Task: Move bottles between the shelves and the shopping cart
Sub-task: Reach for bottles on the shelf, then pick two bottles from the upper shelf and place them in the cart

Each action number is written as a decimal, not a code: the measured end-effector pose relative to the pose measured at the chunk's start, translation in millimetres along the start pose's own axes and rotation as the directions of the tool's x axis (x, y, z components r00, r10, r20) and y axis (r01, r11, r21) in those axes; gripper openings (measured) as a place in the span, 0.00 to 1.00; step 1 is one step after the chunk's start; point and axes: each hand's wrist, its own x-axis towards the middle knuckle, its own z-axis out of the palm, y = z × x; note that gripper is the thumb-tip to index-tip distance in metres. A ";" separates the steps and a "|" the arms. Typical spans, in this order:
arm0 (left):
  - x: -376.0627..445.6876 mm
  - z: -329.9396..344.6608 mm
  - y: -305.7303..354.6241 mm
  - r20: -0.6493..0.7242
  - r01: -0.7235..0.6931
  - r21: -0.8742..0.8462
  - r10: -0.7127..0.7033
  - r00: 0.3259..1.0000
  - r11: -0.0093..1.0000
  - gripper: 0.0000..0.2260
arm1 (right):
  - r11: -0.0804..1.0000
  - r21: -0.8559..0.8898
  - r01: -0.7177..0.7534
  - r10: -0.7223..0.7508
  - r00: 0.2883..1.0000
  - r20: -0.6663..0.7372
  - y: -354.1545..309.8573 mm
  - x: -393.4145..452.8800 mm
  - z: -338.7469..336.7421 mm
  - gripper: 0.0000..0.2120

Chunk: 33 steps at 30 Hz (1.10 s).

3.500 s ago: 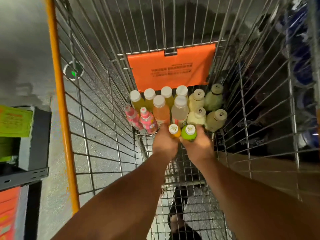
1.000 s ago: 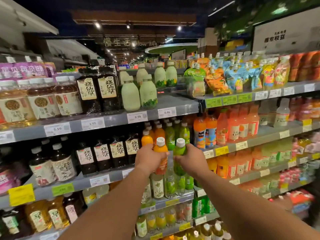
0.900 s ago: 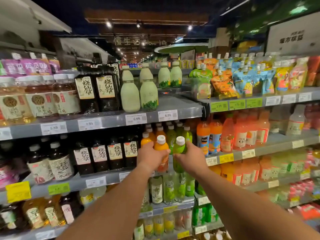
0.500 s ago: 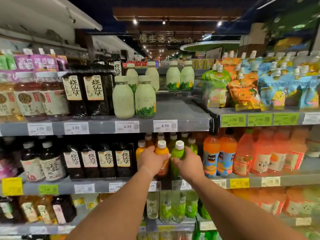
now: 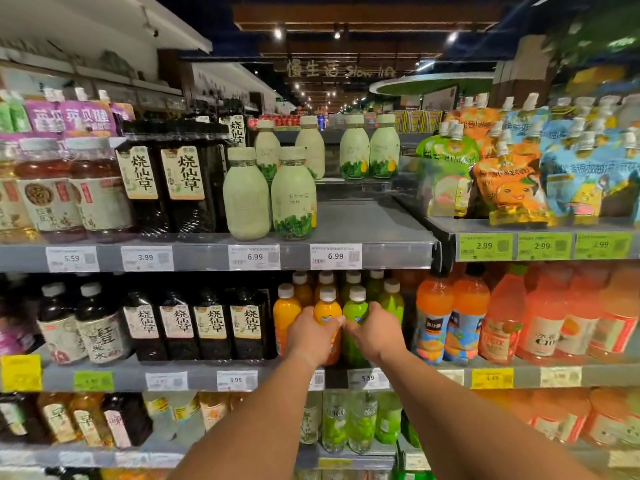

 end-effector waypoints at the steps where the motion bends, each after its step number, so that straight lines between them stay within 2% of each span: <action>1: -0.8 0.8 -2.1 0.003 0.005 -0.011 -0.005 1.000 1.000 0.19 | 1.000 0.001 -0.004 0.004 1.000 -0.009 1.2 -1.0 2.6 0.25; 7: -1.6 2.4 -4.1 0.002 0.023 -0.011 -0.023 1.000 1.000 0.20 | 1.000 0.024 -0.007 0.008 0.998 -0.057 7.6 -3.0 10.3 0.24; 12: -3.6 2.5 -2.4 0.048 0.099 -0.039 -0.097 0.994 0.994 0.26 | 0.999 0.045 0.000 0.000 1.000 -0.010 10.4 -1.6 13.9 0.25; 17: -17.2 -2.0 3.7 0.016 0.111 -0.045 -0.111 0.994 0.993 0.36 | 0.998 0.067 -0.018 0.019 1.000 -0.021 12.0 -14.1 0.5 0.34; 22: -54.3 -20.5 -15.4 0.065 0.026 -0.024 -0.025 0.998 0.999 0.27 | 0.999 0.013 -0.039 0.040 0.997 -0.069 22.1 -67.0 -5.1 0.32; 26: -93.5 -63.3 -68.0 0.052 0.058 0.063 -0.061 0.997 0.996 0.30 | 1.000 0.013 -0.024 0.025 0.998 -0.050 5.8 -122.1 18.0 0.26; 28: -114.3 -98.9 -96.1 0.012 0.094 0.105 -0.096 0.995 0.990 0.33 | 1.000 0.022 0.012 -0.012 1.000 -0.024 -20.8 -152.6 38.7 0.26; 31: -147.2 -163.4 -138.0 -0.032 0.103 0.131 -0.100 0.994 0.986 0.27 | 0.992 0.100 0.073 -0.078 0.996 0.049 -76.3 -201.3 79.2 0.26; 33: -169.2 -207.4 -171.1 -0.100 0.155 0.115 -0.144 0.984 0.981 0.27 | 0.987 0.116 0.111 -0.125 0.985 0.116 -115.0 -235.3 109.9 0.27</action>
